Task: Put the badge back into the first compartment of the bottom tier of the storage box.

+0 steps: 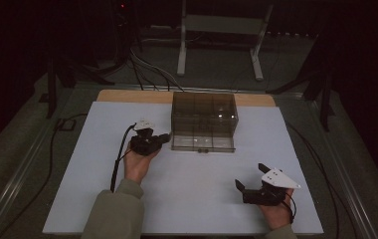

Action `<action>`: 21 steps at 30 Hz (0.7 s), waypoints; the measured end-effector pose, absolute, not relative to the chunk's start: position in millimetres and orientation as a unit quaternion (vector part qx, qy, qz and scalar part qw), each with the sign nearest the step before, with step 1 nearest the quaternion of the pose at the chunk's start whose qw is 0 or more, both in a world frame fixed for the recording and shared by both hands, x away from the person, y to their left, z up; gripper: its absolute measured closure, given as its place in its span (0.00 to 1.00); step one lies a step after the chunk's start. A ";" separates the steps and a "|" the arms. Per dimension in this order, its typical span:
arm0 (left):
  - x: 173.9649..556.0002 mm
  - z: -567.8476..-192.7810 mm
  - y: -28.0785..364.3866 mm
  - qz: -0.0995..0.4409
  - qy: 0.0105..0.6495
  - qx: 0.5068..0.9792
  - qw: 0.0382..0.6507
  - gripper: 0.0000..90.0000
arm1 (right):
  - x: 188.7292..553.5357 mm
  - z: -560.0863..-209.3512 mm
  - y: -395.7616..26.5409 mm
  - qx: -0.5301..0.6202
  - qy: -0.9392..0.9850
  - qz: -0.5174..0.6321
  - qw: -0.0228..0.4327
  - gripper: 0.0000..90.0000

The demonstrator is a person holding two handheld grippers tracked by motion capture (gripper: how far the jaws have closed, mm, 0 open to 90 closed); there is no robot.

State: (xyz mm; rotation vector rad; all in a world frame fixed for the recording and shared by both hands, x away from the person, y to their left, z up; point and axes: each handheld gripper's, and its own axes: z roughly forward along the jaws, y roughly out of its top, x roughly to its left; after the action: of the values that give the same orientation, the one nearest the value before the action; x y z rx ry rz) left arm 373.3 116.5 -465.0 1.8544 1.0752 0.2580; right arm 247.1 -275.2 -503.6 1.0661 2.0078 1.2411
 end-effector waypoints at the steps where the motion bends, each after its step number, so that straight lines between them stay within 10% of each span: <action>1: 373.7 -464.9 116.1 0.106 0.439 0.758 0.471 0.99 | 247.1 -503.6 -275.3 0.396 0.746 0.461 0.272 0.00; 21: 384.9 -472.7 107.5 0.103 0.446 0.760 0.461 0.99 | 247.4 -503.6 -275.5 0.396 0.746 0.461 0.273 0.00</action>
State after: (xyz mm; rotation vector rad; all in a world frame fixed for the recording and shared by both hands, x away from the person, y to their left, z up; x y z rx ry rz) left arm 384.9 107.5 -472.7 1.8711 1.0982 0.2528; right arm 247.4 -275.5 -503.6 1.0659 2.0072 1.2406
